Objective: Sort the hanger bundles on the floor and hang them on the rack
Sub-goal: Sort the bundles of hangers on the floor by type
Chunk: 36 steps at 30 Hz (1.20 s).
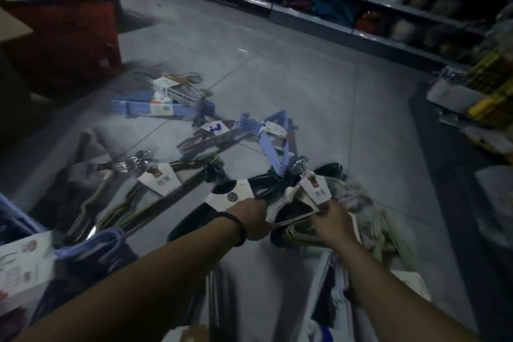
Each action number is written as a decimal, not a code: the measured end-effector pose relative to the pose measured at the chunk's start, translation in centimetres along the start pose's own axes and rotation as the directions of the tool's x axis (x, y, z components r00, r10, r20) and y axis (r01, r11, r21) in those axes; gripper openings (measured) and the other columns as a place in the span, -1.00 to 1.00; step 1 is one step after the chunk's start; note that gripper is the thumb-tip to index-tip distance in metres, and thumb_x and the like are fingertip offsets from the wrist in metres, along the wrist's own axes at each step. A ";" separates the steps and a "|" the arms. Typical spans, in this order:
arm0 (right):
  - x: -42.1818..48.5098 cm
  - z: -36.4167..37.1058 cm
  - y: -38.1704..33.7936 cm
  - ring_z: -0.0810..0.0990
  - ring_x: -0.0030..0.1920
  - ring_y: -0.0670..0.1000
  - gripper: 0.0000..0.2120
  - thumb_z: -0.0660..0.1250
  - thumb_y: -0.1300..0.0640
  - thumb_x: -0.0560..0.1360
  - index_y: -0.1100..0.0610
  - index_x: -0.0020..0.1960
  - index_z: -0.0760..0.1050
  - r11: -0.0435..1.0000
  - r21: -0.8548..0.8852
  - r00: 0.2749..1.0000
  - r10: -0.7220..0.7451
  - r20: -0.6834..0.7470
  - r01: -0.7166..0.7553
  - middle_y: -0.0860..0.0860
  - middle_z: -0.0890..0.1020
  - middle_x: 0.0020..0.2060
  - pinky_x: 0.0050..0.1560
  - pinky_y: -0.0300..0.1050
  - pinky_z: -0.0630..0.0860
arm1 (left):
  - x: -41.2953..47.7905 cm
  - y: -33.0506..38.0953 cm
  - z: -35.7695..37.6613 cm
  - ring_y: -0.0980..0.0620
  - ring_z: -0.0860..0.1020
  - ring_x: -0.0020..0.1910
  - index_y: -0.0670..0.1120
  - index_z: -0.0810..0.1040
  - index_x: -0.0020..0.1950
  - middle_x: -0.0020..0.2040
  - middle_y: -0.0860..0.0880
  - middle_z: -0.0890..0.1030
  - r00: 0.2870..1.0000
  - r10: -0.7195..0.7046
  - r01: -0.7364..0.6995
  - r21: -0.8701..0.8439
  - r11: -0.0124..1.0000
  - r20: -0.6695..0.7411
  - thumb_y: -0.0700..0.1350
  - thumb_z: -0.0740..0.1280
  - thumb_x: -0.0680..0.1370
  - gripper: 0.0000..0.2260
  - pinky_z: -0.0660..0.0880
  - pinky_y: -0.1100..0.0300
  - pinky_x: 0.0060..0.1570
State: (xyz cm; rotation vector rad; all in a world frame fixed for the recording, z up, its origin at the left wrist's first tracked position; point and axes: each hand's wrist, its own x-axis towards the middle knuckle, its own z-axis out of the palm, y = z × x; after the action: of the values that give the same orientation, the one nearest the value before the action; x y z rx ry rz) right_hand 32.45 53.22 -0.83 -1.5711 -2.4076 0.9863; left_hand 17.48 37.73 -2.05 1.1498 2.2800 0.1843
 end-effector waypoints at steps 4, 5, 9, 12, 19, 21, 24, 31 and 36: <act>-0.1 -0.4 0.7 0.61 0.18 0.23 -0.75 0.34 0.21 0.55 0.12 0.22 0.58 0.996 0.088 0.999 0.029 0.036 -0.032 0.18 0.65 0.18 0.14 -0.02 0.53 | 2.8 1.5 2.1 -0.23 0.54 0.32 -0.13 0.40 0.53 0.41 -0.22 0.53 0.989 -0.150 0.147 -0.124 0.981 -0.014 0.22 0.32 0.63 -0.41 0.53 -0.06 0.31; 0.0 -0.1 0.7 0.60 0.20 0.23 -0.73 0.33 0.20 0.56 0.12 0.24 0.57 0.995 0.095 0.997 0.016 0.071 -0.022 0.18 0.64 0.20 0.15 -0.02 0.52 | 3.5 1.7 2.6 -0.22 0.55 0.30 -0.11 0.41 0.53 0.41 -0.20 0.54 0.985 -0.172 0.169 -0.145 0.975 -0.006 0.21 0.31 0.63 -0.42 0.54 -0.04 0.30; 0.4 2.6 0.2 0.43 0.40 0.27 -0.61 0.30 0.06 0.54 0.01 0.36 0.52 0.998 0.051 0.975 0.028 0.220 -0.040 0.18 0.52 0.37 0.40 0.13 0.41 | 5.3 3.4 3.0 -0.20 0.62 0.10 -0.16 0.55 0.35 0.23 -0.25 0.64 0.946 -0.323 0.313 -0.298 0.902 0.016 0.14 0.29 0.64 -0.56 0.56 0.06 0.03; 0.8 3.6 -0.1 0.47 0.33 0.21 -0.62 0.31 0.07 0.57 0.06 0.38 0.50 0.997 0.061 0.966 0.029 0.259 -0.046 0.18 0.48 0.36 0.19 0.02 0.42 | 7.2 4.6 4.0 -0.27 0.69 0.06 -0.23 0.64 0.13 0.08 -0.31 0.69 0.924 -0.381 0.367 -0.358 0.858 0.035 0.17 0.28 0.51 -0.50 0.57 0.08 -0.12; 3.1 2.3 1.9 0.52 0.35 0.19 -0.56 0.24 0.11 0.62 0.07 0.50 0.41 0.974 0.189 0.962 0.073 0.265 -0.126 0.14 0.52 0.39 0.28 0.04 0.48 | 9.2 6.6 3.7 -0.09 0.68 0.00 -0.17 0.69 0.01 0.00 -0.12 0.72 0.877 -0.462 0.451 -0.551 0.702 0.129 0.14 0.49 0.48 -0.63 0.70 0.07 -0.16; 3.2 1.4 2.1 0.53 0.33 0.19 -0.56 0.26 0.06 0.62 0.03 0.49 0.42 0.961 0.255 0.978 0.054 0.199 -0.105 0.11 0.54 0.37 0.28 0.09 0.50 | 9.1 6.8 2.7 -0.15 0.69 0.03 -0.15 0.70 0.02 0.03 -0.15 0.72 0.906 -0.418 0.368 -0.617 0.695 0.070 0.26 0.49 0.40 -0.51 0.71 -0.01 -0.11; 3.3 -0.7 1.4 0.58 0.19 0.14 -0.63 0.25 -0.01 0.61 0.00 0.39 0.49 0.899 0.416 0.985 0.081 0.153 -0.139 0.04 0.60 0.24 0.19 0.04 0.52 | 8.7 7.7 0.9 -0.25 0.70 0.08 -0.13 0.70 0.00 0.08 -0.20 0.73 0.935 -0.342 0.186 -0.685 0.704 -0.098 0.24 0.41 0.39 -0.54 0.69 -0.17 0.06; 2.3 -3.3 -2.0 0.72 -0.02 0.13 -0.66 0.27 -0.20 0.51 0.01 0.03 0.65 0.711 0.693 0.993 0.070 0.098 -0.119 0.03 0.74 -0.05 0.13 0.24 0.66 | 2.5 10.7 -5.7 -0.15 0.58 -0.24 -0.17 0.60 -0.26 -0.27 -0.14 0.62 0.876 -0.193 0.015 -0.377 0.926 -0.441 0.25 0.26 0.56 -0.50 0.46 0.02 -0.28; 0.0 -4.4 -7.9 0.69 0.12 0.15 -0.28 0.22 -0.60 0.32 -0.07 0.14 0.67 0.726 0.688 0.989 -0.090 0.114 -0.013 -0.01 0.73 0.08 0.22 0.25 0.59 | -1.6 6.8 -7.9 -0.15 0.62 -0.32 -0.10 0.50 -0.34 -0.35 -0.10 0.63 0.800 -0.231 -0.039 -0.433 0.900 -0.554 0.17 0.37 0.55 -0.59 0.57 0.01 -0.33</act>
State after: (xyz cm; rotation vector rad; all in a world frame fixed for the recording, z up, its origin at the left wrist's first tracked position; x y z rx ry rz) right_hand 28.08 53.26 7.11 -1.1810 -1.7638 1.7642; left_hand 18.57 41.73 7.60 0.7982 2.6224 1.0911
